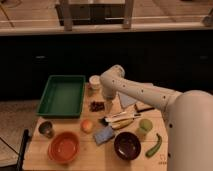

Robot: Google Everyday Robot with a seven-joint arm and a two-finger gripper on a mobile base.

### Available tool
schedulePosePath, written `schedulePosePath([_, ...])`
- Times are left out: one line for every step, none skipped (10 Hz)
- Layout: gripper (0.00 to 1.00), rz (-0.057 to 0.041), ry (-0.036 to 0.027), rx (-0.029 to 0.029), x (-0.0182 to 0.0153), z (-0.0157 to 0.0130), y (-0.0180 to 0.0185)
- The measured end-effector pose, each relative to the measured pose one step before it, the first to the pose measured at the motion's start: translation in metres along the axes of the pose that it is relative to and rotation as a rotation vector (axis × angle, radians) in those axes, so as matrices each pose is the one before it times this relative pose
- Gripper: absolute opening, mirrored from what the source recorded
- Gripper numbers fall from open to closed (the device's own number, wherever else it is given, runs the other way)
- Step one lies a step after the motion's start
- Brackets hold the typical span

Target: Place grapes in red bowl

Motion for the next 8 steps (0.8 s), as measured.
schedulePosePath([0.8,0.00231,-0.0027,-0.00365,-0.0001,0.00275,0.00005])
schedulePosePath([0.8,0.00343,-0.00383,-0.00208,-0.00024,0.00166,-0.00137])
schedulePosePath([0.8,0.00495,-0.00418,-0.00447,-0.00001,0.00292,-0.00101])
schedulePosePath([0.8,0.00414,-0.00296,-0.00375,0.00027,0.00195,0.00008])
schedulePosePath([0.8,0.00478,-0.00182,-0.00447,0.00179,0.00303,0.00052])
schedulePosePath([0.8,0.00262,-0.0027,-0.00287,0.00102,0.00235,0.00017])
schedulePosePath([0.8,0.00128,-0.00327,-0.00301,0.00029,0.00208,0.00019])
schedulePosePath([0.8,0.0011,-0.002,-0.00279,0.00063,0.00172,0.00003])
